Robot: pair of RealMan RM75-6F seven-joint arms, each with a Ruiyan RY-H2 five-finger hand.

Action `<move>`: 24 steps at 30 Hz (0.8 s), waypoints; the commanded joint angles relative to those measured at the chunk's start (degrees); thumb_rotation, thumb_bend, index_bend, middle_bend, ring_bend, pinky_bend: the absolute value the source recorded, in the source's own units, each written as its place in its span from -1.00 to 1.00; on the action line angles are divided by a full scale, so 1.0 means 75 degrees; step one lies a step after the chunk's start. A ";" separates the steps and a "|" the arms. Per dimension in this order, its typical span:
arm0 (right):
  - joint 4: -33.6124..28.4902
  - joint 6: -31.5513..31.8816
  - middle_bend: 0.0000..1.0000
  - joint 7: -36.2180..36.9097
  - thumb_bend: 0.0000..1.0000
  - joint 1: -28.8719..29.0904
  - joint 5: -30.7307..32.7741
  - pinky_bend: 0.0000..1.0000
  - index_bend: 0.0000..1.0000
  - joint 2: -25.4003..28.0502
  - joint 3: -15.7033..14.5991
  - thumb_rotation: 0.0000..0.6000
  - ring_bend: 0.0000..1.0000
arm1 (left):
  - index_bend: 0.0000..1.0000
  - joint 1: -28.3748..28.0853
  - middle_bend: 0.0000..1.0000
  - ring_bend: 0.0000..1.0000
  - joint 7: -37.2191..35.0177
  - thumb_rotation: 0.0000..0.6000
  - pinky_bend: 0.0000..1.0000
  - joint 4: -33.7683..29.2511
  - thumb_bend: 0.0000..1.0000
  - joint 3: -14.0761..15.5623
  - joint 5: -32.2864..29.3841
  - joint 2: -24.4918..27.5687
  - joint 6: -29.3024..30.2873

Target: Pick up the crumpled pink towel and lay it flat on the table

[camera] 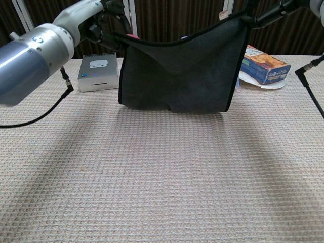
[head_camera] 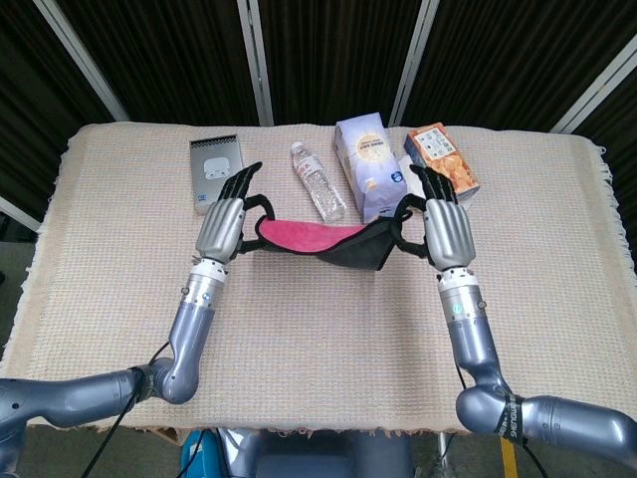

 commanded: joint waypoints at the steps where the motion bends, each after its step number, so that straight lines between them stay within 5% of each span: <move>1: -0.0316 0.0209 -0.76 -0.0054 -0.08 -0.0257 -0.0292 -1.00 0.28 -0.0093 -0.0325 1.00 -1.00 | 0.17 0.0491 -0.95 -1.00 -0.0157 1.00 -1.00 -0.0524 -0.02 0.0403 0.0249 0.0159 0.0313; 24: -0.0682 0.0695 -0.76 0.0212 -0.08 -0.1768 -0.1925 -1.00 0.28 -0.0806 -0.2092 1.00 -1.00 | 0.18 0.2072 -0.95 -1.00 -0.0309 1.00 -1.00 -0.1739 -0.02 0.2124 0.1822 0.0472 0.0920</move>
